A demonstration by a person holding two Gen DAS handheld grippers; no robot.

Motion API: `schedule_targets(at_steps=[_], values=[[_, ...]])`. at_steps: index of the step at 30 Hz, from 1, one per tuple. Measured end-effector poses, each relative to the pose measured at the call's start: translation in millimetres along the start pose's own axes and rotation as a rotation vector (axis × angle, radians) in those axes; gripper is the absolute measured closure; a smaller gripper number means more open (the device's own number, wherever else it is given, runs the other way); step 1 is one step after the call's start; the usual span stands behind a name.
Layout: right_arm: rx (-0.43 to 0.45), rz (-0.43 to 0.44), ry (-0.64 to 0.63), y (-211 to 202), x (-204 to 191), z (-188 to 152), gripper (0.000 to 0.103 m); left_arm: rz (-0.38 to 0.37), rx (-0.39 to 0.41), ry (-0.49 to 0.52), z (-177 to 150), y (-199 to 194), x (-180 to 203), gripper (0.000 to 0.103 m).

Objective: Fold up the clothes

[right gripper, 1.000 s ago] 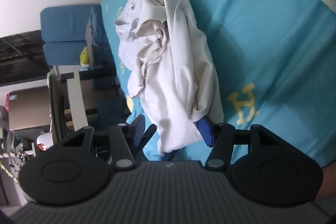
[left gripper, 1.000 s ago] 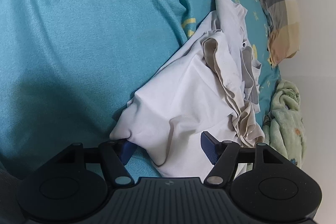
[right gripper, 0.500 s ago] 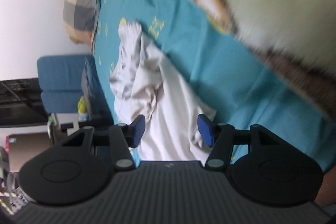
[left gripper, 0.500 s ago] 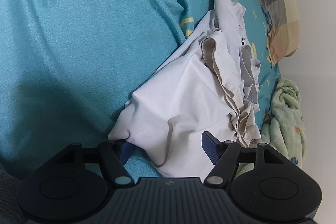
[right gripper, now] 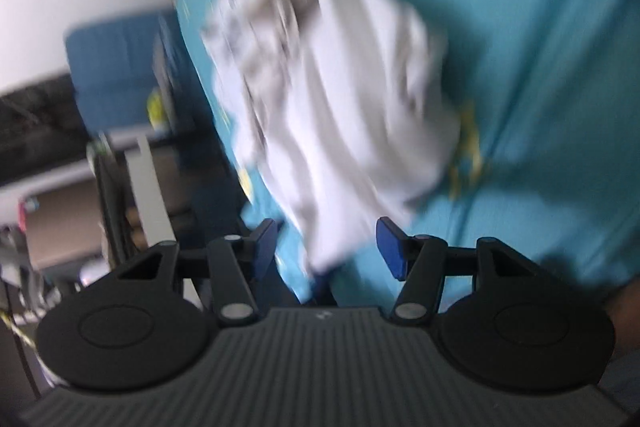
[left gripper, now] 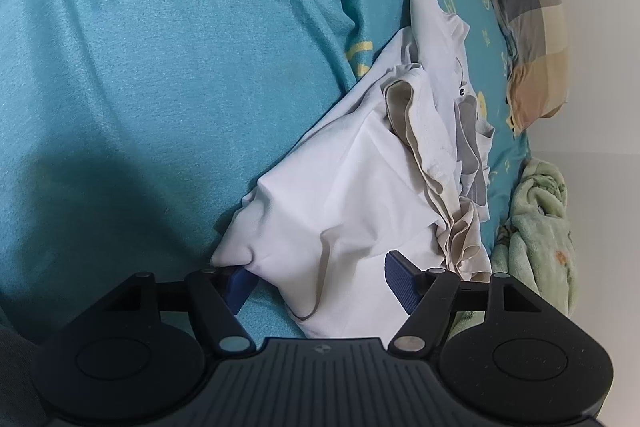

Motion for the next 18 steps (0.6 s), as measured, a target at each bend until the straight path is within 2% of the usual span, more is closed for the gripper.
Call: schedule_targets(at_steps=[2, 4, 8, 11, 13, 14, 17, 18], values=[[-0.053, -0.054, 0.005, 16.4, 10.8, -9.3, 0.045, -0.004, 0.001, -0.013, 1.0, 1.0, -1.1, 0.031], [-0.02, -0.1, 0.022, 18.4, 22.2, 0.0, 0.045, -0.008, 0.004, -0.021, 1.7, 0.9, -0.7, 0.032], [0.105, -0.106, 0.042, 2.7, 27.5, 27.4, 0.046, -0.047, 0.027, -0.022, 4.9, -5.2, 5.8, 0.036], [0.225, -0.096, 0.03, -17.4, 27.4, 40.9, 0.046, -0.075, 0.064, 0.002, 9.9, -16.1, 13.0, 0.046], [0.251, -0.093, 0.021, -20.3, 27.9, 45.9, 0.047, -0.075, 0.066, 0.022, 9.1, -20.9, 15.8, 0.05], [0.251, -0.096, 0.017, -19.5, 27.4, 48.1, 0.052, -0.073, 0.065, 0.029, 7.3, -22.0, 15.6, 0.051], [0.234, -0.124, -0.024, -16.0, 23.4, 49.8, 0.065, -0.068, 0.065, 0.03, 6.6, -21.6, 14.5, 0.063], [0.237, -0.13, -0.041, -15.3, 20.2, 50.2, 0.073, -0.067, 0.065, 0.026, 7.4, -20.8, 13.8, 0.071]])
Point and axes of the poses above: each gripper's, at about its wrist camera, not at the fingertips, and y roughly the way its jaws point, x to its right, z to its top, the point moved 9 cm from there along y, roughly the way its jaws point, and after that the axes turned 3 degrees about z, right-handed, at the moved point
